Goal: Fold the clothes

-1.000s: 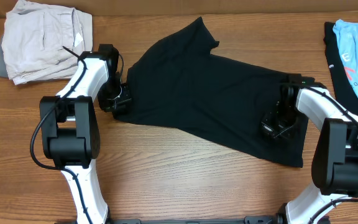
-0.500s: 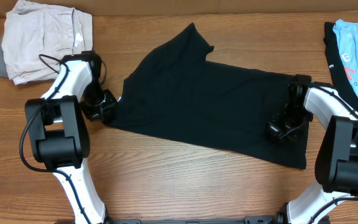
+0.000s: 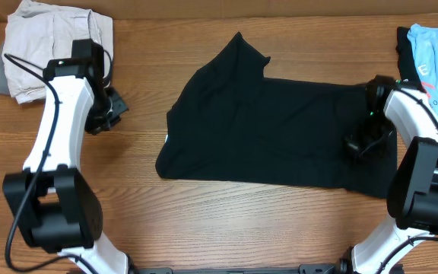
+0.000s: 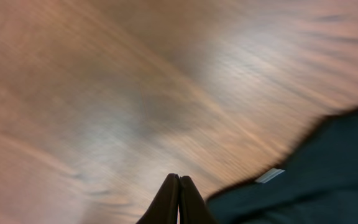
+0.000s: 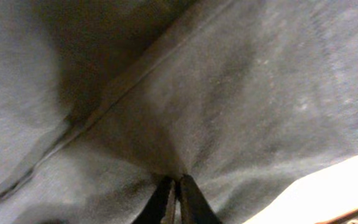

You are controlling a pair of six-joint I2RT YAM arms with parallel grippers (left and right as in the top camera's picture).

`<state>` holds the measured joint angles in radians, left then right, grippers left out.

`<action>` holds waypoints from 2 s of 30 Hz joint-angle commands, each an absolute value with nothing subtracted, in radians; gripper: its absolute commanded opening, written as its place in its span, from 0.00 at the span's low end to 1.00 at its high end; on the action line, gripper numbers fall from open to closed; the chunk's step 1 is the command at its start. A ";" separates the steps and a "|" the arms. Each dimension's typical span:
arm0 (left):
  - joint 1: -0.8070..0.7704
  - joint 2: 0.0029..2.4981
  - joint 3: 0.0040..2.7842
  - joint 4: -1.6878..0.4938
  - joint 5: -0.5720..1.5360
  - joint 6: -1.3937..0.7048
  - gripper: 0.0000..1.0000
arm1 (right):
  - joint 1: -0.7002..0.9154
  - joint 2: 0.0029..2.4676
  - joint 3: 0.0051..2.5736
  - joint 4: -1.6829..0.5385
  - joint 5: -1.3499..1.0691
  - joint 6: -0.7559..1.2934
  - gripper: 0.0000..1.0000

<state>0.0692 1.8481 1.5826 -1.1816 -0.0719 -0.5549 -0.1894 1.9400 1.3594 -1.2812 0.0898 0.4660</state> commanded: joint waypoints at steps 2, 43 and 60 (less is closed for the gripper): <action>-0.020 1.797 1.589 -1.095 0.098 -0.443 0.30 | -0.191 1.941 1.468 -1.308 0.119 0.464 0.64; -0.221 2.117 1.589 -0.744 0.371 -0.296 0.04 | -0.165 1.915 1.510 -1.297 -0.064 0.437 1.00; -0.137 2.188 1.588 -0.850 0.223 -0.361 0.04 | -0.163 1.899 1.510 -1.310 -0.068 0.439 1.00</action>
<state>-0.1570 2.1700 1.5818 -0.8444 0.2607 -0.3592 -0.1677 1.9400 1.4895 -1.3125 -0.0563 0.4435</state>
